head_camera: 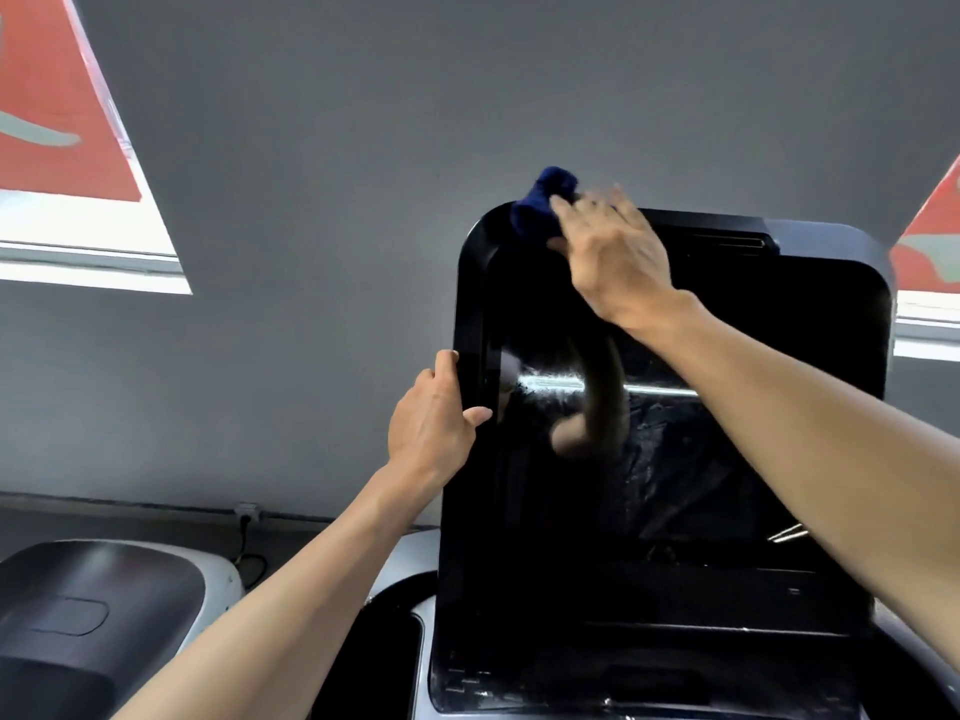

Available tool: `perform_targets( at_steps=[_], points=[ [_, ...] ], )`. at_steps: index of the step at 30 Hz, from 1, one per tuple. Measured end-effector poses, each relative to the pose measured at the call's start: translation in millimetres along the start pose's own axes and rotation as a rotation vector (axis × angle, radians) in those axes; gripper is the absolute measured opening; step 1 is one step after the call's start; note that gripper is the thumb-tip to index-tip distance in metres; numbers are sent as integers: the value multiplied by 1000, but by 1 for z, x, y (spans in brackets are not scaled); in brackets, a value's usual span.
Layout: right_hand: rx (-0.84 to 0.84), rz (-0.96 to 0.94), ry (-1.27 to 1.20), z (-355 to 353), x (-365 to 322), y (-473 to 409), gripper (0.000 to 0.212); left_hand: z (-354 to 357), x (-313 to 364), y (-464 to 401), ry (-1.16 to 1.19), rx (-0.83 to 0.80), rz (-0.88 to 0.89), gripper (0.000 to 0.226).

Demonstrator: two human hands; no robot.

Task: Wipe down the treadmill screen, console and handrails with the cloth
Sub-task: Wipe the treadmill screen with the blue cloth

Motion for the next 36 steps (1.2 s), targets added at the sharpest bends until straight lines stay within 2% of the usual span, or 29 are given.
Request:
perform_targets(
  at_steps=[3,6,9,11,13,15,17,19,22,25,30,33,36],
  points=[
    [48,92,48,9,2,17,51,0,0,1,-2,4,8,54],
    [42,79,149,14,-7,14,54,1,3,1,-26,16,-16,49],
    [-96,-45,171,-3,2,0,65,2,13,2,-62,27,-54,43],
    [-169,-63,182,-11,5,-3,67,2,18,4,-84,32,-82,41],
    [-152,-78,191,-15,5,3,55,2,21,7,-95,38,-99,38],
    [-55,-90,153,-13,10,17,39,2,23,8,-95,37,-111,39],
    [39,-113,84,-14,16,34,40,1,26,7,-112,27,-116,49],
    [77,-95,-19,-22,23,43,39,-3,28,3,-153,34,-97,75],
    [-38,138,-157,-26,53,47,32,-12,29,-11,-235,117,40,98],
    [-140,298,-174,-22,87,57,48,-21,40,-32,-337,160,211,100],
    [-131,67,-242,-15,75,43,62,-26,73,-66,-521,93,374,107],
    [-91,-95,-174,-11,56,37,65,-24,95,-82,-635,92,382,109],
    [-101,-151,-112,-12,64,41,67,-19,111,-89,-641,69,356,102]
  ],
)
Point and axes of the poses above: each hand's wrist, its own y-axis away from the middle knuckle, its own z-axis out of the palm, x = y × z, the point moved 1 cm from there along -y, towards the middle knuckle, and after that the axes turned 14 degrees about -x, right-handed, at the moved point
